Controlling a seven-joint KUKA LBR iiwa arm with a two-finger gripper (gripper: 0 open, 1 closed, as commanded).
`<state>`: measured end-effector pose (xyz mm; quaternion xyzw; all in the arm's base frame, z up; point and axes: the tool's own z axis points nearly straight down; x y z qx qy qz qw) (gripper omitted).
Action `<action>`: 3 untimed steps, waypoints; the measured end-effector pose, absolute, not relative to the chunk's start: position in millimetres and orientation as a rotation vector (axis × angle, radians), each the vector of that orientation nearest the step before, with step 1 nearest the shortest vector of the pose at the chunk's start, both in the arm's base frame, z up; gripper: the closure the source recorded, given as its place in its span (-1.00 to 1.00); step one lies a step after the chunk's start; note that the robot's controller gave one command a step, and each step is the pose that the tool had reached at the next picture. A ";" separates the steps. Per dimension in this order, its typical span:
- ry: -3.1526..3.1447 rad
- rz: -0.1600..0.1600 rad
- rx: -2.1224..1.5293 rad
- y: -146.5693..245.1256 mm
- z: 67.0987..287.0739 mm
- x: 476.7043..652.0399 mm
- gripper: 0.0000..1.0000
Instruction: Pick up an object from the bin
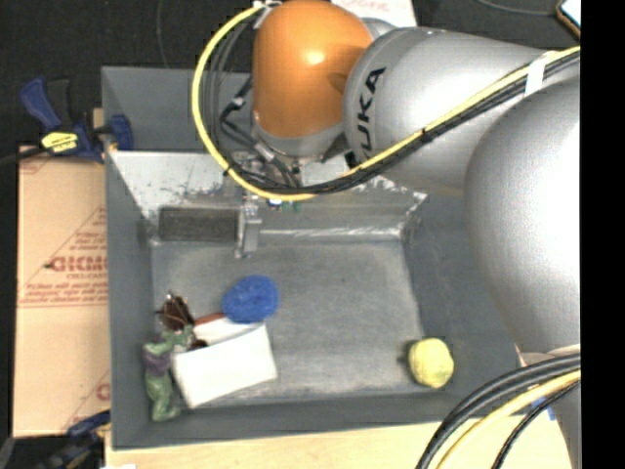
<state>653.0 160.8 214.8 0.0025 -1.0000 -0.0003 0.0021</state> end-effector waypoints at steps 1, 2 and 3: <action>-3.146 -0.003 0.001 159.7 220.4 654.7 -1.00; -3.112 0.000 0.469 124.3 116.7 613.8 -1.00; -3.101 0.001 0.596 102.0 160.3 591.9 -1.00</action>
Offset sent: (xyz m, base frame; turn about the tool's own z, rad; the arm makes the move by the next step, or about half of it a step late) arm -0.0586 -0.0513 -0.1448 -0.4236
